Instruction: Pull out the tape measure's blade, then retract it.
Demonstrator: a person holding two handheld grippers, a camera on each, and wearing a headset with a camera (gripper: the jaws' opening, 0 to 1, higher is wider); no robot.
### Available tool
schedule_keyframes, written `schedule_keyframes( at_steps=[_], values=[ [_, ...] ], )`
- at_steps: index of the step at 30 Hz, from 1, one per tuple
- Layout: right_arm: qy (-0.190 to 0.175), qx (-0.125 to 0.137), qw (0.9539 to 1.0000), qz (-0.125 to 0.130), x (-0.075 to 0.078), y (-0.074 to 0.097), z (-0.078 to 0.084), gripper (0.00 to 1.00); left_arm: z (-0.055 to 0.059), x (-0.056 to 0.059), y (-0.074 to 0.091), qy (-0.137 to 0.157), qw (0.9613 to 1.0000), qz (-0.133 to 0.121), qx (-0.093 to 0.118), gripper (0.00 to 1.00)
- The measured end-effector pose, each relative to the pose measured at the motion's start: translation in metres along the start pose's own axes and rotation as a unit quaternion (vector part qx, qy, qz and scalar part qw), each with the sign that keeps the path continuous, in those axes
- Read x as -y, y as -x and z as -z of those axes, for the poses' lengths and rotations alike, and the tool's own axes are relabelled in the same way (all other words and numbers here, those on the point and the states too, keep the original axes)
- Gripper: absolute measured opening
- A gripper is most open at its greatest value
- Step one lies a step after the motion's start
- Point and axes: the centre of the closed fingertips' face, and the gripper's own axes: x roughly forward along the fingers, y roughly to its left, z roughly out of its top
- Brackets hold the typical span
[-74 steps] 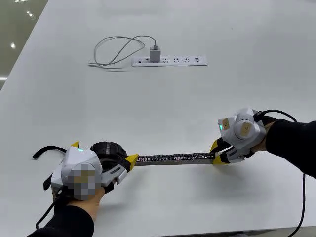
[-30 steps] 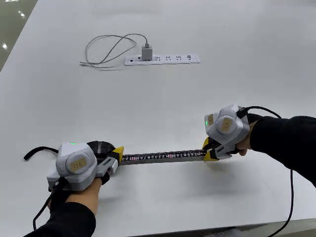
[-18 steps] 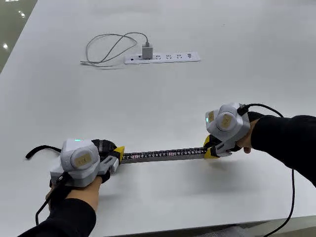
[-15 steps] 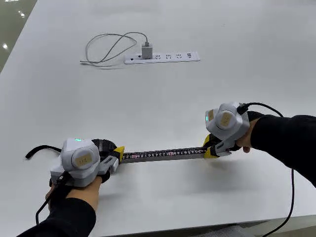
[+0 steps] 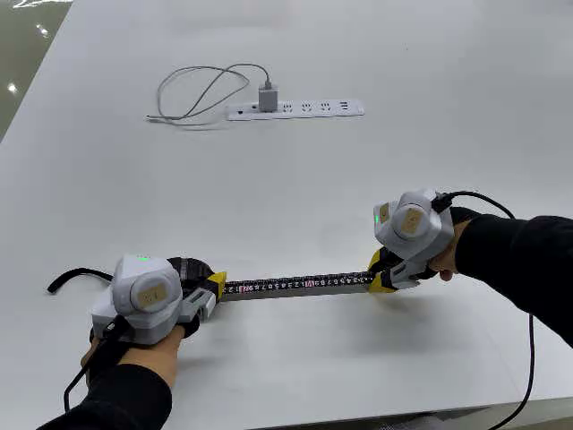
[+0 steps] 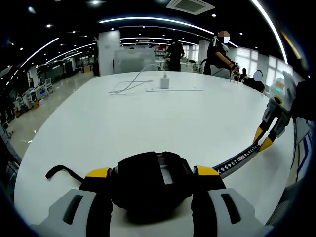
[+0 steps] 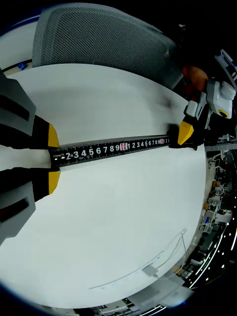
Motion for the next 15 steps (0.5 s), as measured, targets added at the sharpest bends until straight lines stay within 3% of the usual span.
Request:
schedule_keyframes(
  at_steps=[15],
  values=[
    [0.018, 0.006, 0.9998, -0.004, 0.0008, -0.0027, -0.0044, 0.09, 0.0008, 0.0008, 0.0007, 0.001, 0.9999, 0.015, -0.004, 0.6]
  ],
)
